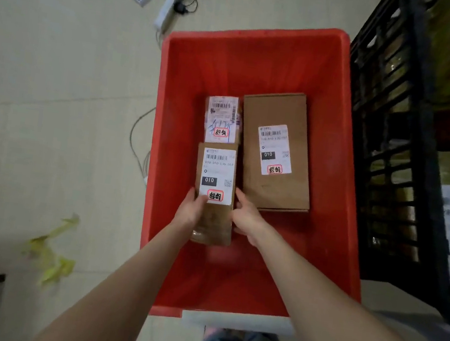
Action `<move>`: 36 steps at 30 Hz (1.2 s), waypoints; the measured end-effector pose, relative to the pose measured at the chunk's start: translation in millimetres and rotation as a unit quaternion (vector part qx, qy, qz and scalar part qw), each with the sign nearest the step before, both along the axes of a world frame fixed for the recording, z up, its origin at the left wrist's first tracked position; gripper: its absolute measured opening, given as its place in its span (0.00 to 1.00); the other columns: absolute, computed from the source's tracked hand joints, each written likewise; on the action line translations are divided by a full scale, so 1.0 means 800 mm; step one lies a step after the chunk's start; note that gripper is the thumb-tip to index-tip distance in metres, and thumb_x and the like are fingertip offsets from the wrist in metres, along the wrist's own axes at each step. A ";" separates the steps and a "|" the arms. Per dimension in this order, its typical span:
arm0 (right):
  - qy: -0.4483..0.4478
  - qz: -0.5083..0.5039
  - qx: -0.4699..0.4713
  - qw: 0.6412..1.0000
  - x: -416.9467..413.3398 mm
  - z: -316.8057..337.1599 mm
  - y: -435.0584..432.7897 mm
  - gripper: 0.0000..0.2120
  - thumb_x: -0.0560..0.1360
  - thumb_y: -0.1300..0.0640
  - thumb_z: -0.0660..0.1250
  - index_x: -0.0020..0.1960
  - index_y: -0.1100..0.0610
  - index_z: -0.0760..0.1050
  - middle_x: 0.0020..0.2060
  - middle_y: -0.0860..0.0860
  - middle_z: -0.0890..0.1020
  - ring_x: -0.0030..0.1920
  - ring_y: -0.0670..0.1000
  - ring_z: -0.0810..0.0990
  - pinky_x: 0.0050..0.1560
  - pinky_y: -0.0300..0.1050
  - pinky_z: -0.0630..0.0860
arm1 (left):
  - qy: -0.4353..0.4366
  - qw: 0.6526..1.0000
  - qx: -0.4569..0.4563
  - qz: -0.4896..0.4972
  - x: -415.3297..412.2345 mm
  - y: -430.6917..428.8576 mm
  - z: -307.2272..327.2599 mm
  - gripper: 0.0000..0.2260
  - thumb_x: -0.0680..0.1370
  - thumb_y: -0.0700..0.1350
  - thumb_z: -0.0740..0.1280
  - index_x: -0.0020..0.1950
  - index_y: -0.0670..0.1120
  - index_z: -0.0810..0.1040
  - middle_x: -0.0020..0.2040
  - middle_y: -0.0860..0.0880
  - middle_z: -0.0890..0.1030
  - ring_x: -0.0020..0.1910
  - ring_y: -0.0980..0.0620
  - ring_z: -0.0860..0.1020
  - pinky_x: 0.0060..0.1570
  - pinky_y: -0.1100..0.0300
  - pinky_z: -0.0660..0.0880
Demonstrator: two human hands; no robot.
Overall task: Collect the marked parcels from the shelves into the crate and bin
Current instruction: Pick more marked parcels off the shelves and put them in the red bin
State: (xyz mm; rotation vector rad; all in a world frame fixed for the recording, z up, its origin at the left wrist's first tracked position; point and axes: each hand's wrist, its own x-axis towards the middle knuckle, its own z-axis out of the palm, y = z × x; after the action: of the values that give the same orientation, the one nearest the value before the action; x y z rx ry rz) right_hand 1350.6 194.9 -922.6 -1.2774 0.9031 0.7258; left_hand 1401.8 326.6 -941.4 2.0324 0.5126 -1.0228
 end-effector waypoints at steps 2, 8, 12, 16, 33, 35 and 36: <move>0.007 0.016 -0.016 1.000 -0.001 -0.001 0.002 0.39 0.73 0.68 0.63 0.78 0.46 0.53 0.69 0.49 0.71 0.63 0.48 0.72 0.58 0.43 0.74 | -0.012 0.999 0.022 -0.028 -0.001 -0.003 0.015 0.22 0.76 0.47 0.64 0.69 0.45 0.69 0.63 0.44 0.78 0.62 0.43 0.76 0.64 0.47 0.71; 0.006 0.041 -0.081 0.996 -0.011 0.032 -0.015 0.38 0.71 0.68 0.65 0.77 0.48 0.57 0.69 0.52 0.72 0.65 0.50 0.73 0.54 0.36 0.69 | -0.062 0.979 0.100 -0.164 -0.009 -0.025 0.069 0.19 0.74 0.39 0.63 0.65 0.44 0.73 0.59 0.44 0.79 0.59 0.42 0.76 0.57 0.52 0.73; -0.020 0.080 -0.155 0.985 -0.004 0.063 -0.036 0.38 0.69 0.65 0.66 0.76 0.46 0.59 0.67 0.53 0.74 0.64 0.55 0.74 0.63 0.46 0.72 | -0.101 0.953 0.124 -0.257 -0.006 -0.047 0.103 0.23 0.73 0.46 0.62 0.68 0.46 0.69 0.63 0.43 0.75 0.60 0.41 0.75 0.57 0.48 0.74; -0.042 0.103 -0.216 0.970 -0.007 0.104 -0.054 0.39 0.68 0.59 0.68 0.75 0.44 0.59 0.68 0.53 0.71 0.65 0.57 0.73 0.64 0.52 0.72 | -0.130 0.906 0.161 -0.370 -0.004 -0.072 0.154 0.31 0.77 0.46 0.65 0.77 0.45 0.56 0.72 0.44 0.64 0.68 0.42 0.68 0.63 0.47 0.70; -0.032 0.104 -0.512 0.852 -0.203 0.382 -0.125 0.35 0.76 0.54 0.64 0.78 0.49 0.51 0.72 0.53 0.62 0.70 0.57 0.63 0.66 0.52 0.66 | -0.362 0.633 0.155 -0.667 -0.099 -0.188 0.407 0.34 0.77 0.47 0.66 0.78 0.45 0.51 0.75 0.45 0.59 0.72 0.43 0.61 0.64 0.50 0.68; -0.015 0.071 -0.532 0.844 -0.243 0.413 -0.136 0.34 0.76 0.53 0.65 0.77 0.49 0.52 0.72 0.52 0.62 0.69 0.57 0.63 0.66 0.51 0.67 | -0.384 0.596 0.136 -0.692 -0.129 -0.212 0.438 0.35 0.77 0.47 0.66 0.78 0.45 0.50 0.76 0.44 0.57 0.74 0.43 0.60 0.66 0.49 0.67; -0.007 0.056 -0.542 0.839 -0.265 0.428 -0.141 0.34 0.76 0.53 0.65 0.77 0.49 0.53 0.72 0.53 0.62 0.69 0.57 0.63 0.66 0.51 0.68 | -0.392 0.580 0.123 -0.704 -0.148 -0.225 0.453 0.35 0.77 0.48 0.67 0.78 0.45 0.51 0.76 0.44 0.57 0.74 0.42 0.60 0.66 0.48 0.67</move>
State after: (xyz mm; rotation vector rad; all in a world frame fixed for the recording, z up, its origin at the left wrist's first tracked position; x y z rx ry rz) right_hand 1138.7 81.8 -580.6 -2.3396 1.2973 0.2337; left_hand 1283.7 146.9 -578.8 2.6837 -1.8199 -0.5665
